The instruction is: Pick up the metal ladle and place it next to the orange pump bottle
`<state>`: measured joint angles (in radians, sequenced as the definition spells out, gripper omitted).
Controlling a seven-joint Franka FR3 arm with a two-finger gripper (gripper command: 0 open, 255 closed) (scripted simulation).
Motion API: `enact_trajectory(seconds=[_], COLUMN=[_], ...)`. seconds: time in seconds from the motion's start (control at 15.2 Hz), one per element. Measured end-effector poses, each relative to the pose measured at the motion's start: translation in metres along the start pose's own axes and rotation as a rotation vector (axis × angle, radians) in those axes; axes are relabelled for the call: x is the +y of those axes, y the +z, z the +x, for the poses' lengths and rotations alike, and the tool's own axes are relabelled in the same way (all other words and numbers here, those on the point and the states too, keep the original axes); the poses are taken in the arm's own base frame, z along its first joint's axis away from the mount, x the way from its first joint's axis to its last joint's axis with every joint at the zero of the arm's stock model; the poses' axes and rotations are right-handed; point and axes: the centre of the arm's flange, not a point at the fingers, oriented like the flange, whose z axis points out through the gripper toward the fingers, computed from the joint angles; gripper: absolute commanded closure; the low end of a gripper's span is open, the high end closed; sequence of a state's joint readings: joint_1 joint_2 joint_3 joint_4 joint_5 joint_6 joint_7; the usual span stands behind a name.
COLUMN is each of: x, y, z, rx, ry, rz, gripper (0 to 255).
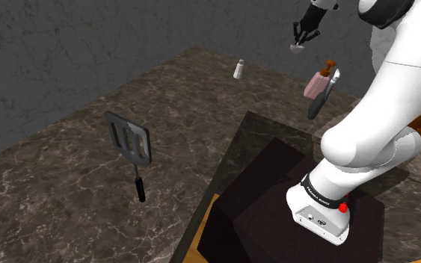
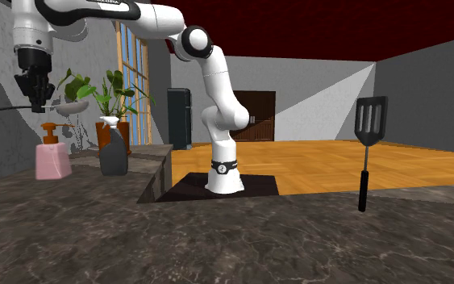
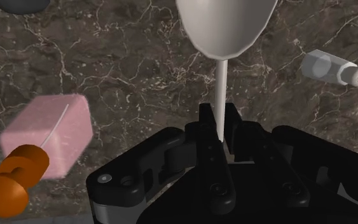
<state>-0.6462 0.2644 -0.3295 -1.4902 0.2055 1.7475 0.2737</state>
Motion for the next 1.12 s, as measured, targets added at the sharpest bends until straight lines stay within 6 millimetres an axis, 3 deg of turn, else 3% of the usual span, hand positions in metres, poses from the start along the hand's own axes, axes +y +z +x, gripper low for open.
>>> enact_trajectory(seconds=[1.12], x=[0.01], y=[0.09], z=[0.003], rx=[0.0], ry=[0.0], rz=[0.0], gripper=[255])
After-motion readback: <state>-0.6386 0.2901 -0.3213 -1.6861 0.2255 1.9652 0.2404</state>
